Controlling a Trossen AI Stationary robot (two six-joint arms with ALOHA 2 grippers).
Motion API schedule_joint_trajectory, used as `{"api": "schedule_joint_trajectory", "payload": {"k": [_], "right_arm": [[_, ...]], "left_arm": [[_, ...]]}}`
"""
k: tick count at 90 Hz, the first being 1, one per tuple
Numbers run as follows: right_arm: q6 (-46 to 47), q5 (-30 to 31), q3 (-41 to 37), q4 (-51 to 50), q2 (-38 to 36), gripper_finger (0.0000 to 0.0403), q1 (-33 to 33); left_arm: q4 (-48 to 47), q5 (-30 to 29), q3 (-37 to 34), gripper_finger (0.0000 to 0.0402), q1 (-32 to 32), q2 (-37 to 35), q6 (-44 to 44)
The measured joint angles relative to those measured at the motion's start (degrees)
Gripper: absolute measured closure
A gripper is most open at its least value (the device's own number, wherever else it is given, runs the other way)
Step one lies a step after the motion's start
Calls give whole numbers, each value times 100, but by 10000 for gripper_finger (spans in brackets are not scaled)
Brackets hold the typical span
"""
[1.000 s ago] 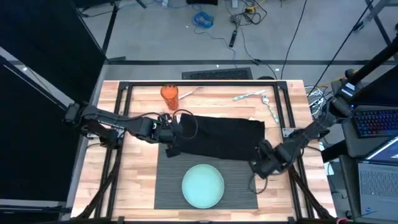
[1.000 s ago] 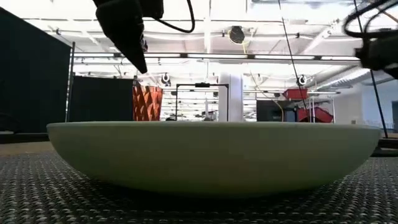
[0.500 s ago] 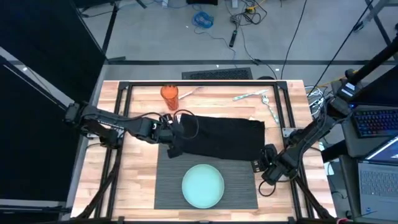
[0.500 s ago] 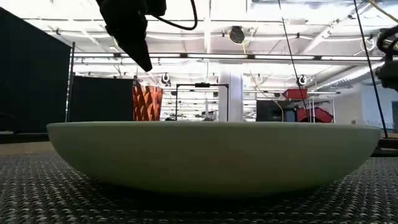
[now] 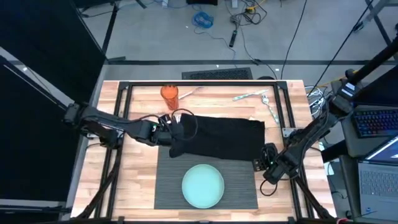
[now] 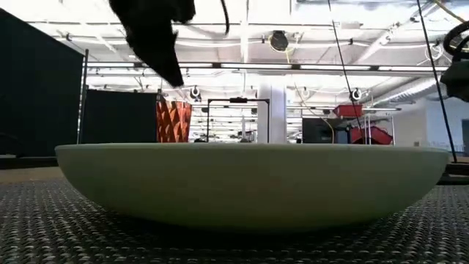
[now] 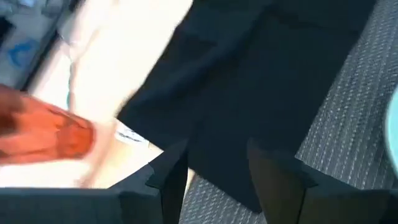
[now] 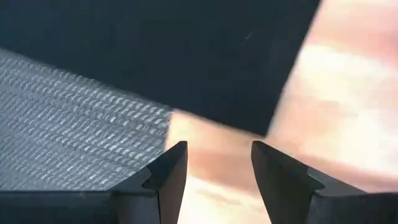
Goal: Set table place
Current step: Fold the black napkin
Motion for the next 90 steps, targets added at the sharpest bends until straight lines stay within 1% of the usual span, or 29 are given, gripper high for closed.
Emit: {"api": "schedule_joint_trajectory", "payload": {"k": [7, 12, 21, 32, 42, 47, 64, 69, 72, 80, 85, 90], "right_arm": [[2, 20, 22, -155, 1, 239, 38], [-4, 142, 19, -155, -9, 239, 42], [-44, 437, 19, -120, -104, 239, 38], [-140, 894, 25, -108, -345, 239, 38], [-343, 1413, 26, -186, -589, 239, -4], [-434, 1471, 31, -307, -691, 238, -65], [-736, 1469, 30, -786, -852, 238, -280], [-845, 1476, 33, -845, -868, 238, -350], [-890, 1476, 33, -900, -880, 238, -377], [-995, 1510, 33, -1071, -993, 238, -535], [-1094, 1623, 33, -1225, -1100, 238, -704], [-1222, 1842, 33, -1295, -1258, 238, -918]], "left_arm": [[638, 216, -447, 251, 52, 5, -305], [1008, 338, -690, 251, 83, 5, -510], [1108, 431, -1022, 251, 127, 3, -970], [1167, 534, -1220, 251, 68, 2, -1608], [1630, 671, -1393, 251, 3, -32, -1957], [1824, 784, -1491, 251, 5, -32, -2105], [2021, 787, -1776, 251, 20, -16, -2555], [2219, 785, -1726, 251, -4, -10, -2487], [2524, 787, -1625, 251, -37, -10, -2320], [3218, 694, -1095, 251, -93, -16, -1668], [3290, 596, -721, 251, -94, -8, -1175], [3268, 530, -288, 251, -76, 188, -701]]}}
